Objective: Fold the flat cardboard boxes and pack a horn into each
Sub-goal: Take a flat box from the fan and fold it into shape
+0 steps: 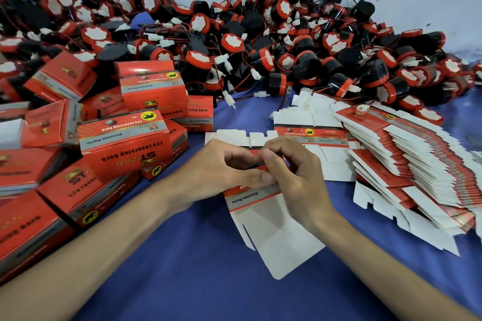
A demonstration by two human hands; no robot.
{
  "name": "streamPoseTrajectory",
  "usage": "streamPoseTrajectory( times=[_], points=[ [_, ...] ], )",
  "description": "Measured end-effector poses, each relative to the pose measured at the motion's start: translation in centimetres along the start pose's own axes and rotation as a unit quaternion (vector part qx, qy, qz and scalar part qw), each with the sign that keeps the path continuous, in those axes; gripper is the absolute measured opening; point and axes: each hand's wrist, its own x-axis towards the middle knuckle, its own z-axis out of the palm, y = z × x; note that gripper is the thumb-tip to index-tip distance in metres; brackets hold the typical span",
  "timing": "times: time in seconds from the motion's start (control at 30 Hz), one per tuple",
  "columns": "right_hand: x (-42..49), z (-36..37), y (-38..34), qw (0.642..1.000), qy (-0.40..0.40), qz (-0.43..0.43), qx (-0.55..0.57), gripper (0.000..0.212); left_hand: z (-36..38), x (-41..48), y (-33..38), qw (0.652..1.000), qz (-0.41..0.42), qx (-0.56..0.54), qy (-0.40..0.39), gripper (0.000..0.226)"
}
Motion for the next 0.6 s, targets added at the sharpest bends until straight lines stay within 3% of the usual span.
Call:
streamPoseTrajectory(
  times=[0.13, 0.2, 0.27, 0.33, 0.4, 0.5, 0.6],
  points=[
    [0.3, -0.2, -0.4, 1.0, -0.003, -0.026, -0.014, 0.031, 0.5, 0.0, -0.4, 0.995, -0.032, -0.098, -0.014, 0.032],
    [0.7, -0.4, -1.2, 0.998, 0.006, -0.022, -0.051, 0.04, 1.1, 0.1, -0.5, 0.986, -0.047, -0.161, 0.016, 0.038],
    [1.4, -1.3, -2.1, 0.985, 0.053, -0.078, -0.141, 0.038, 1.6, 0.2, -0.6, 0.973, -0.054, -0.212, 0.075, 0.042],
    [1.6, -2.7, -3.1, 0.927, 0.124, -0.217, -0.279, 0.03, 1.9, 0.5, -0.7, 0.953, -0.048, -0.272, 0.128, 0.045],
    [0.8, -3.2, -3.8, 0.879, 0.141, -0.306, -0.337, 0.027, 1.9, 0.9, -0.8, 0.91, -0.019, -0.379, 0.166, 0.035],
    [-0.8, -1.6, -4.2, 0.888, 0.073, -0.254, -0.376, 0.022, 1.7, 1.0, -1.2, 0.857, 0.006, -0.485, 0.177, 0.034],
    [-0.7, -1.1, -3.9, 0.883, 0.006, -0.199, -0.425, 0.013, 1.7, 1.0, -1.6, 0.86, 0.006, -0.49, 0.144, 0.034]
  ],
)
